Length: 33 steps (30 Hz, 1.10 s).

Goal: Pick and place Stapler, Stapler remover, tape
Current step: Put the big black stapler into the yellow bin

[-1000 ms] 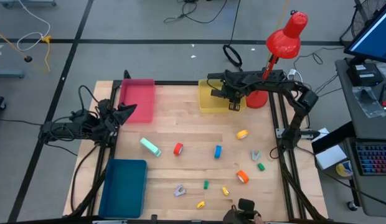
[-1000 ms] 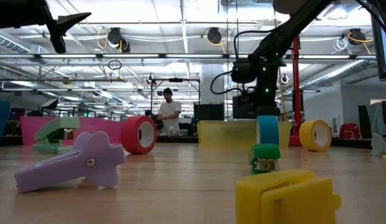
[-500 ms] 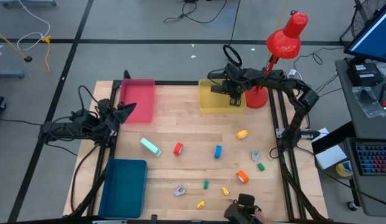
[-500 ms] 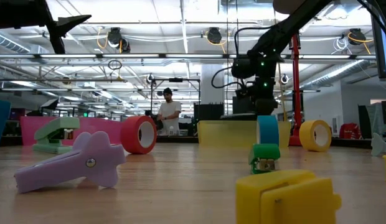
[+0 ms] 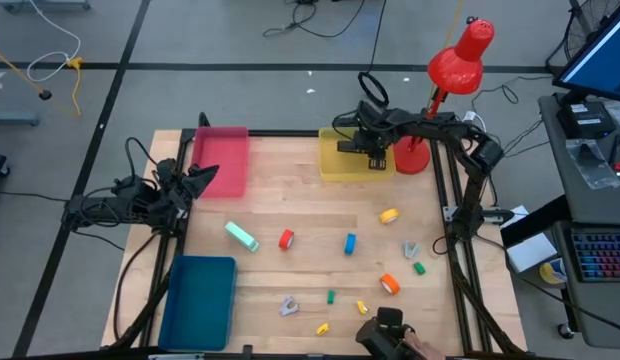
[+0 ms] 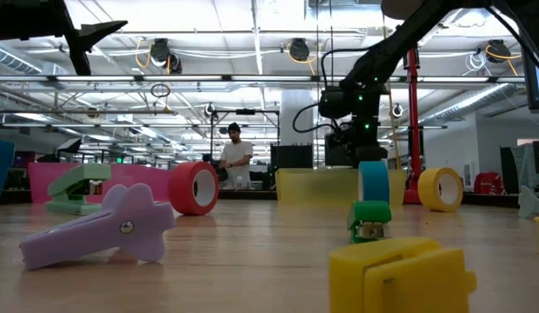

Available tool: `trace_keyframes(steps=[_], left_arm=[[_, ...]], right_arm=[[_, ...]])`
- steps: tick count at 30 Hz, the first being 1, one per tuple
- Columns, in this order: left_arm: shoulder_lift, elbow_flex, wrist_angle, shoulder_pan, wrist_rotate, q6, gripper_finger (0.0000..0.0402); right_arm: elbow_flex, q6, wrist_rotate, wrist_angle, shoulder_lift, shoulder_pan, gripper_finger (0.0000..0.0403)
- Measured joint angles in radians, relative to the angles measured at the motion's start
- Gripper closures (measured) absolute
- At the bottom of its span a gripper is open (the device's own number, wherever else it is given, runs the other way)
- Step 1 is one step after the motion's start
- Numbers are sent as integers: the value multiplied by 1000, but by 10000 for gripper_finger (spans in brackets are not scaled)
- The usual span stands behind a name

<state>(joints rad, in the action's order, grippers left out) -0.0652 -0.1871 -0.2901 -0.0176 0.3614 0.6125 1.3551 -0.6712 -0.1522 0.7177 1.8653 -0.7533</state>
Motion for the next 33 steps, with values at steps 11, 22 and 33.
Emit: trace_keyframes(steps=[11, 22, 33], left_arm=[[0, 0, 0, 0, -1, 2, 215], [0, 0, 0, 0, -1, 2, 215], [0, 0, 0, 0, 0, -2, 215]], right_arm=[[50, -29, 21, 23, 82, 0, 281], [50, -36, -39, 4, 83, 1, 254], [50, -75, -142, -14, 83, 17, 204]])
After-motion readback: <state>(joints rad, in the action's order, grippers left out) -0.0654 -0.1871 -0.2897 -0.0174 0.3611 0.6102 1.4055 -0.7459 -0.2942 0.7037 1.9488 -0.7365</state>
